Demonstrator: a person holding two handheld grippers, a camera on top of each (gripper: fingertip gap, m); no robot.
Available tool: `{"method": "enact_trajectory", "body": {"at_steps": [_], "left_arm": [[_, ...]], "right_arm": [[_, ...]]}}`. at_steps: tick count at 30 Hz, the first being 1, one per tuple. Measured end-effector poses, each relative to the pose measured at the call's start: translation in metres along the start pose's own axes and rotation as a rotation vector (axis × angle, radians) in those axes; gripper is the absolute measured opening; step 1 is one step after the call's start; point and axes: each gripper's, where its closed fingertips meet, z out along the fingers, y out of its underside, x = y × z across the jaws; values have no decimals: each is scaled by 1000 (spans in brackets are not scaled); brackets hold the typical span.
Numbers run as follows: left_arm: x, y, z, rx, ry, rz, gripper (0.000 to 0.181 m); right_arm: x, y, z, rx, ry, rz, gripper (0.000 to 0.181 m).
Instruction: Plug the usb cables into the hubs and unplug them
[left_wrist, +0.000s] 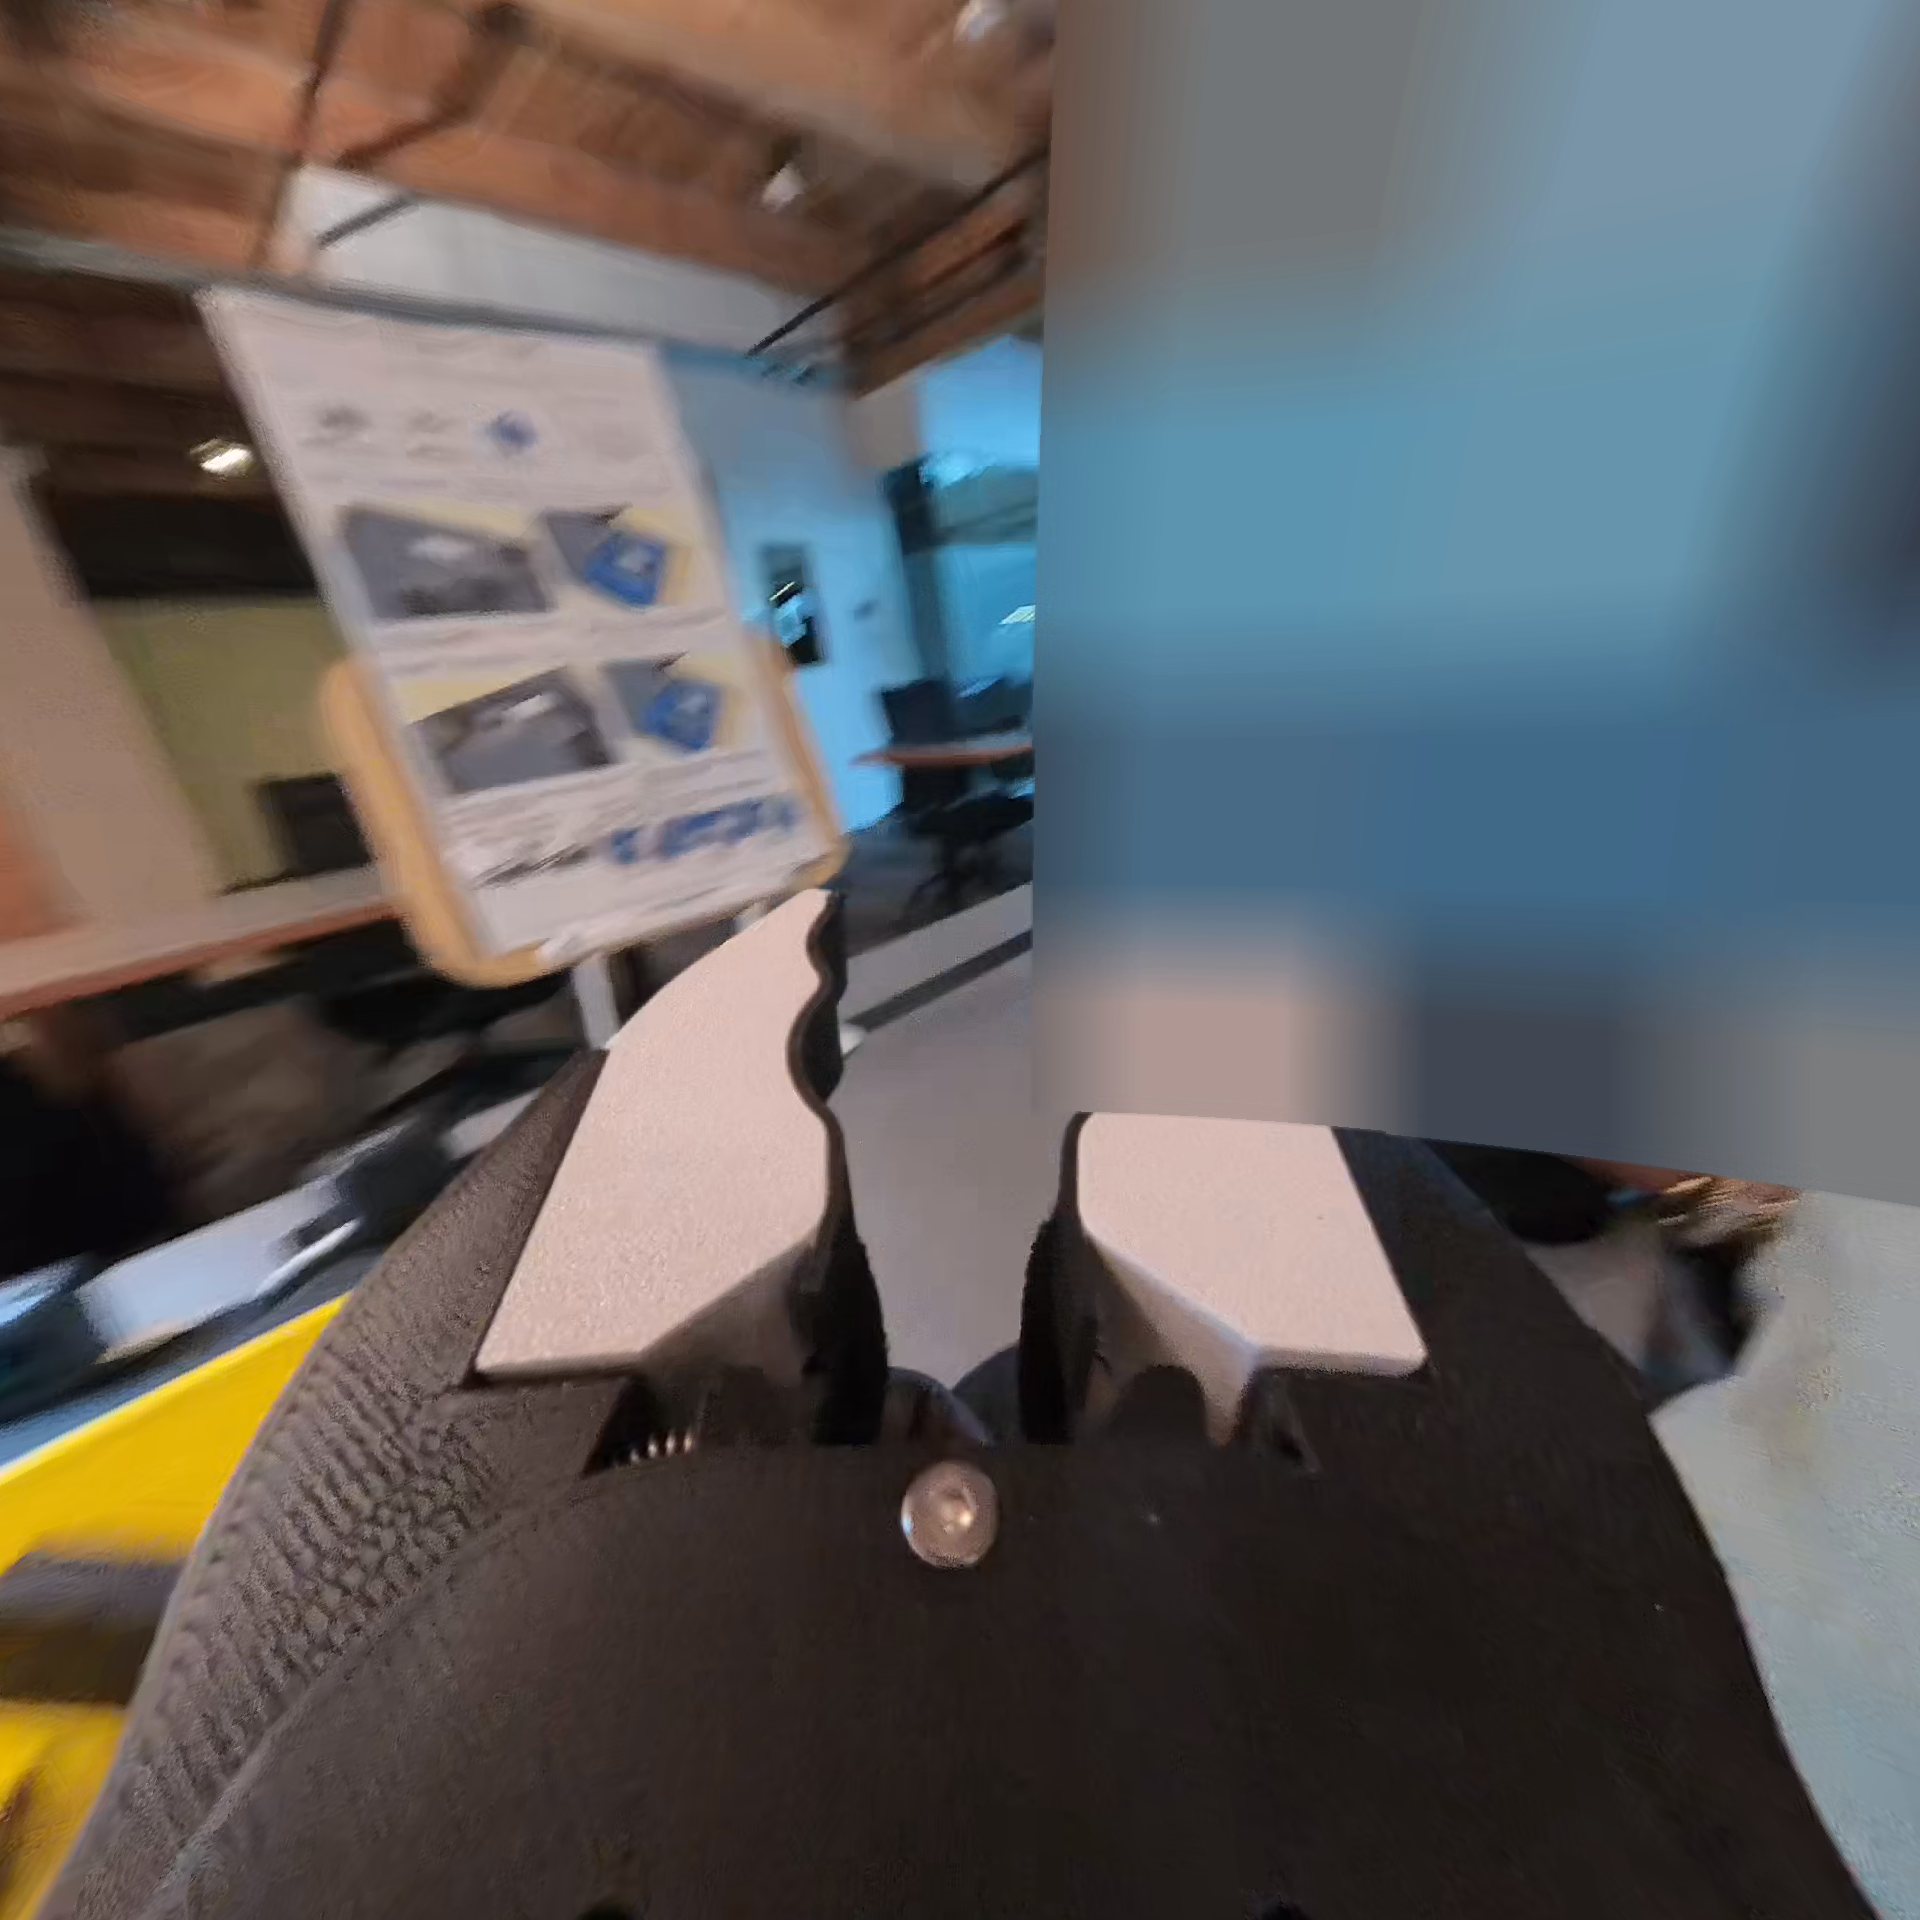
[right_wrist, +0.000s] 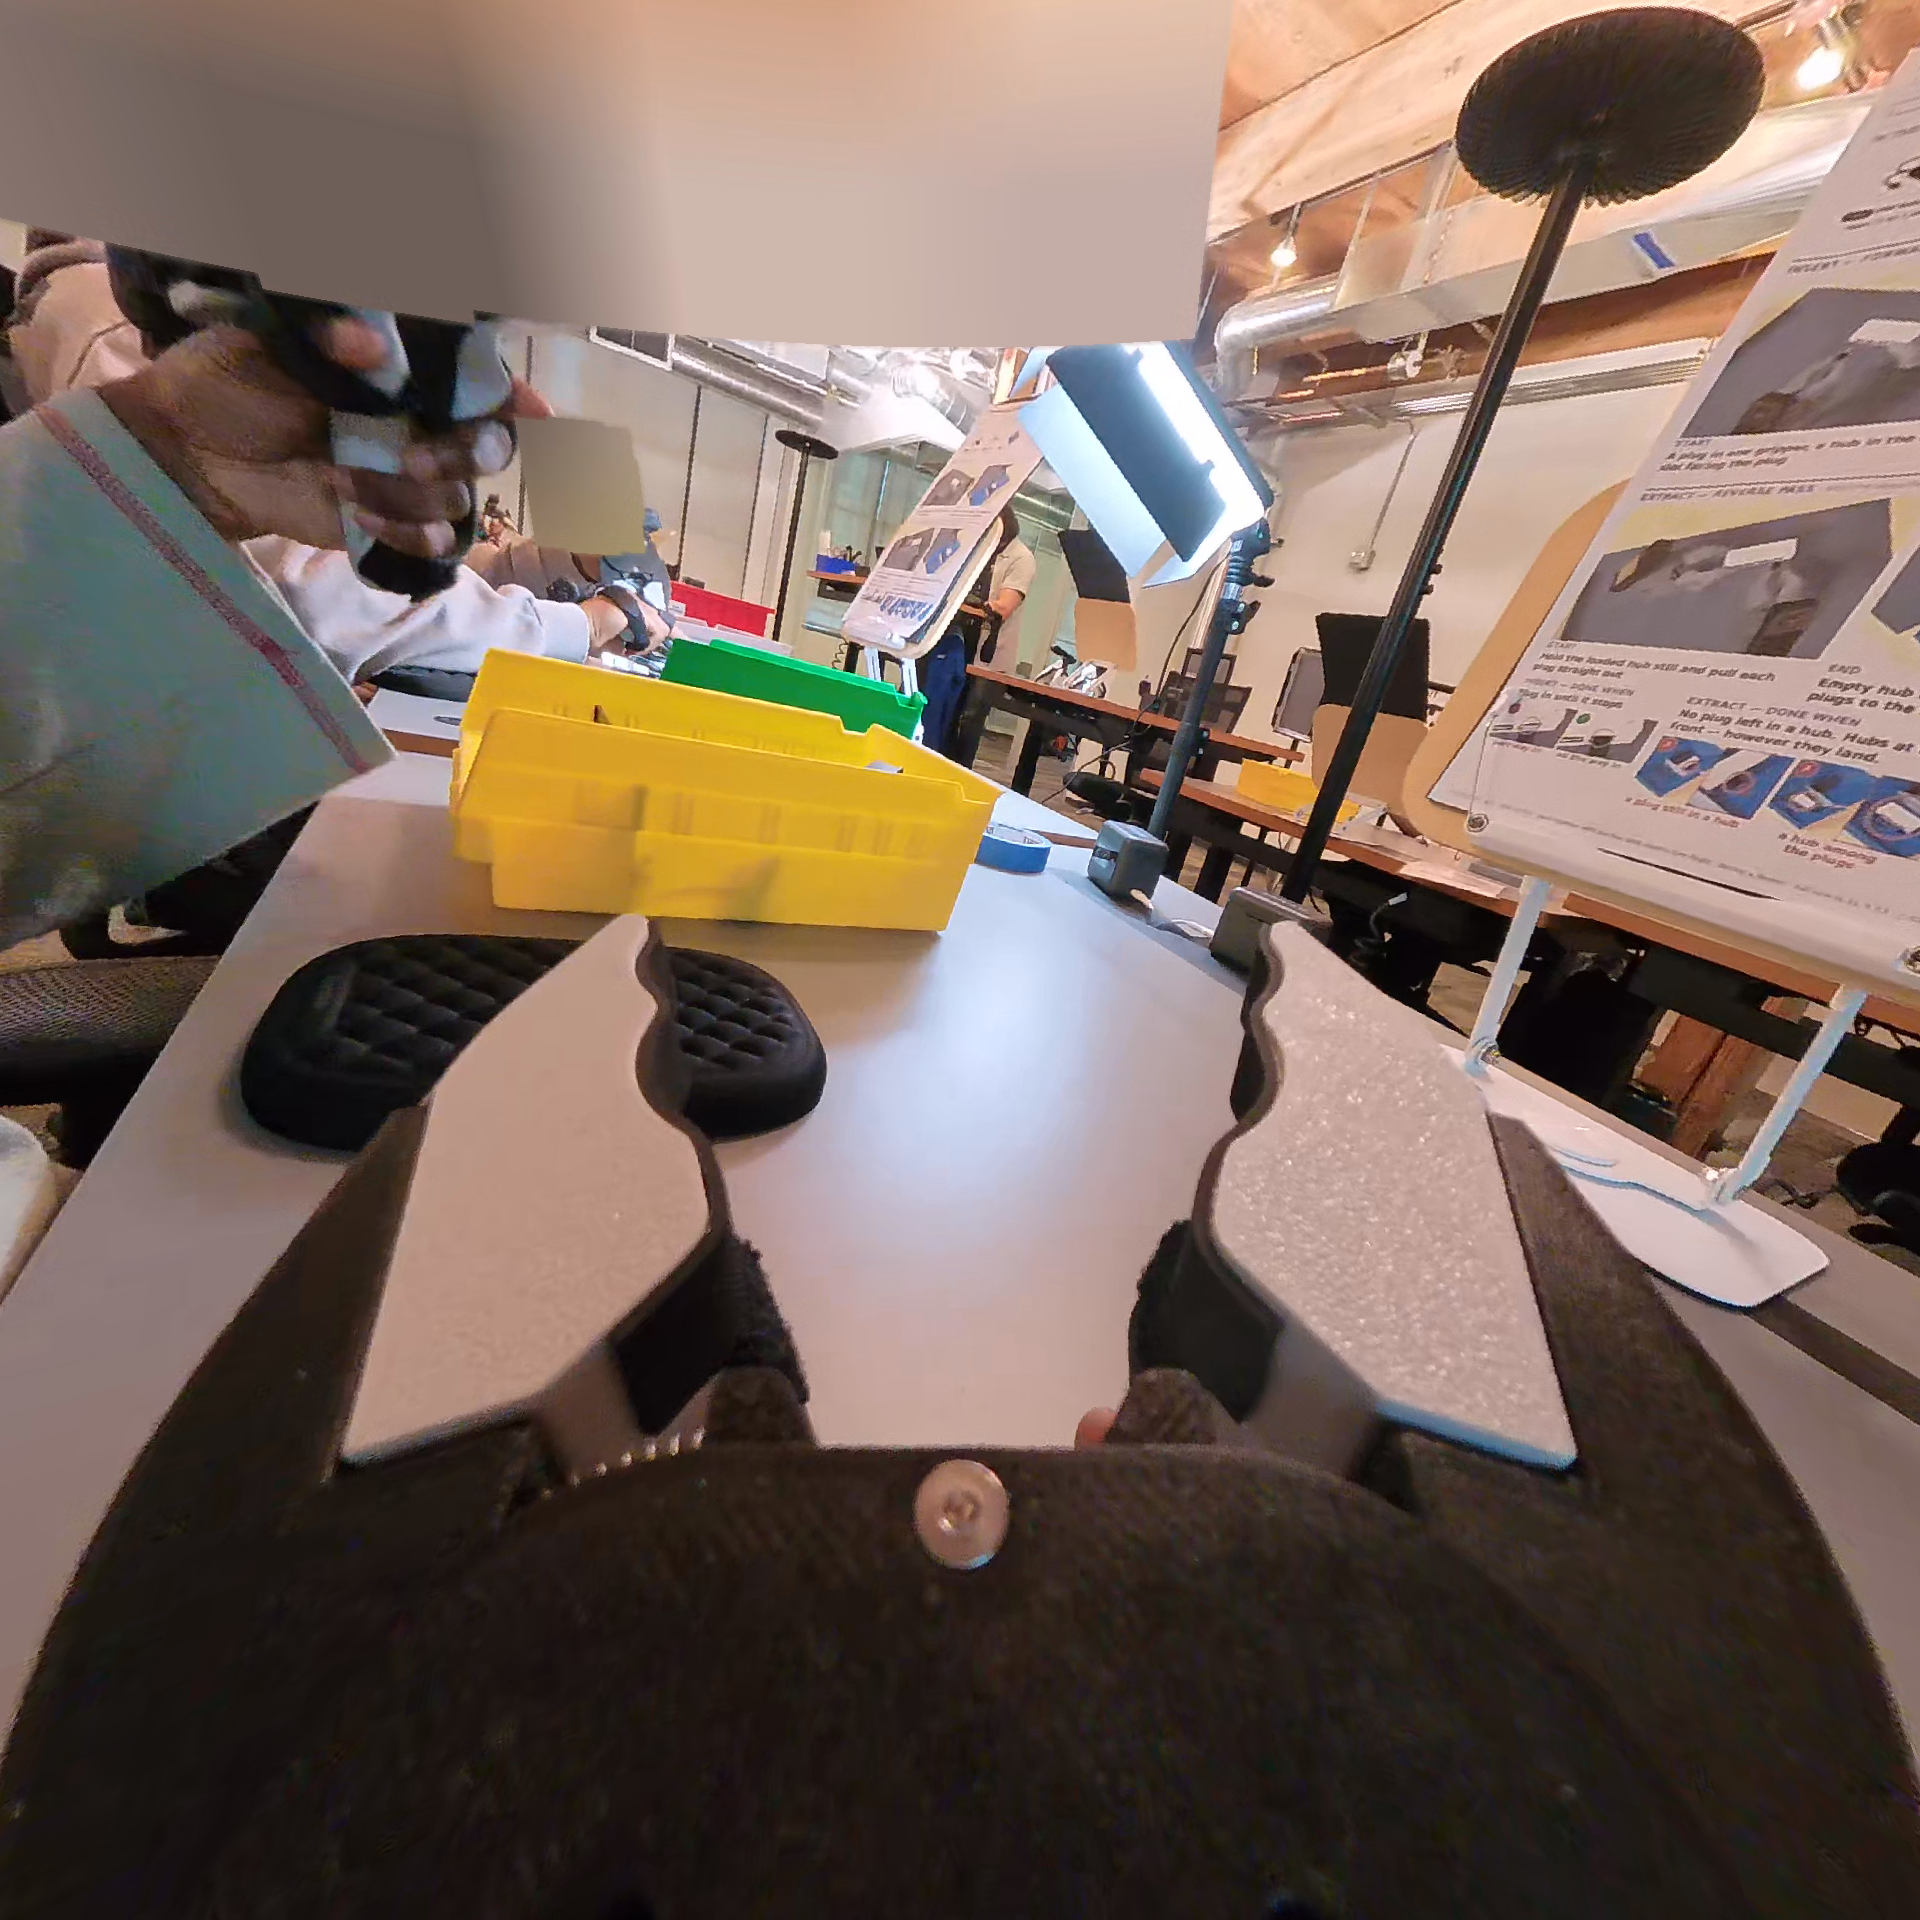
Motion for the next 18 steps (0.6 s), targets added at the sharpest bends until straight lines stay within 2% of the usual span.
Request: {"method": "enact_trajectory", "body": {"at_steps": [1,5,8,12,18], "left_arm": [[-16,9,-7,-63,-76,23,41],[-69,55,-41,-356,-299,84,42],[-95,98,-59,-611,-302,13,46],[-126,134,-58,-804,-223,-80,51],[-186,205,-77,-1279,-204,91,50]], "right_arm": [[0,0,0,0,0,1,104],[1,-1,-1,6,4,9,103],[1,0,0,5,4,9,102],[0,1,0,-2,0,1,101],[0,0,0,0,0,1,100]]}}
